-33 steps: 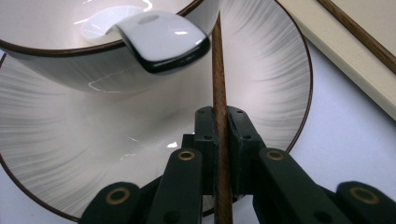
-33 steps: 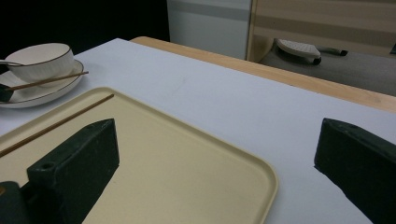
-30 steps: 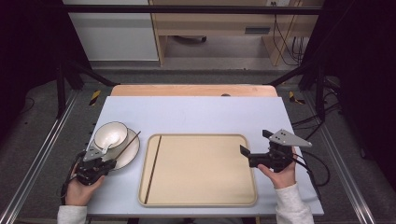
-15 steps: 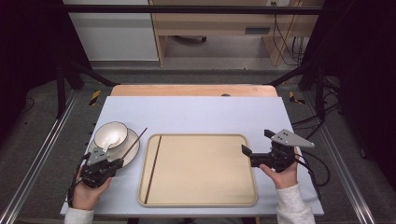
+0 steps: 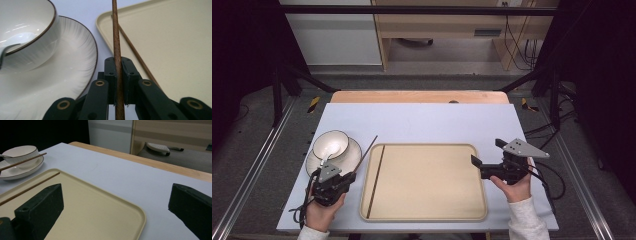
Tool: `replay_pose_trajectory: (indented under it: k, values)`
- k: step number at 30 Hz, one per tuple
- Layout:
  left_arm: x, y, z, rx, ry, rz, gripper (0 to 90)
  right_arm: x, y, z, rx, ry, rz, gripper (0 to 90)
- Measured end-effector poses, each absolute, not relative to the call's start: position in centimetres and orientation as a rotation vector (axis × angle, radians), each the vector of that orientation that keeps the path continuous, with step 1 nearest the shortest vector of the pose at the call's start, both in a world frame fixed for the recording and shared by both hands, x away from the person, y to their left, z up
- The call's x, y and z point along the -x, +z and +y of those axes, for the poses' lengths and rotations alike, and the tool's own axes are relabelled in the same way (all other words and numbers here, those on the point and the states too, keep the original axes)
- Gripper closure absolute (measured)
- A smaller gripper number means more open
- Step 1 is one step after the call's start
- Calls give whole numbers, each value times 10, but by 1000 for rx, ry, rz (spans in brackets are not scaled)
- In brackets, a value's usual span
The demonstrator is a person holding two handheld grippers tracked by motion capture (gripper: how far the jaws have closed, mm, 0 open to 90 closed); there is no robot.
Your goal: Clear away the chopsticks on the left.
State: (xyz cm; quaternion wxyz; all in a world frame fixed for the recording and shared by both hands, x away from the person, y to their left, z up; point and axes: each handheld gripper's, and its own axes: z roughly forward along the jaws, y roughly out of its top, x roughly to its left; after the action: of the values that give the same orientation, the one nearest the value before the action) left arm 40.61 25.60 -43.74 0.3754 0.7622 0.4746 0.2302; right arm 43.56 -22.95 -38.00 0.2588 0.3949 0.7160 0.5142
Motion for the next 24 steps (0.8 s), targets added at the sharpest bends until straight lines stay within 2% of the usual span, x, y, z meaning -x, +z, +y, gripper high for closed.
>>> replay_pose_trajectory:
  k: [24]
  values:
    - [-393, -431, 202, -1788, 691, 1347, 835, -434, -379, -227, -1062, 1411, 1944, 5]
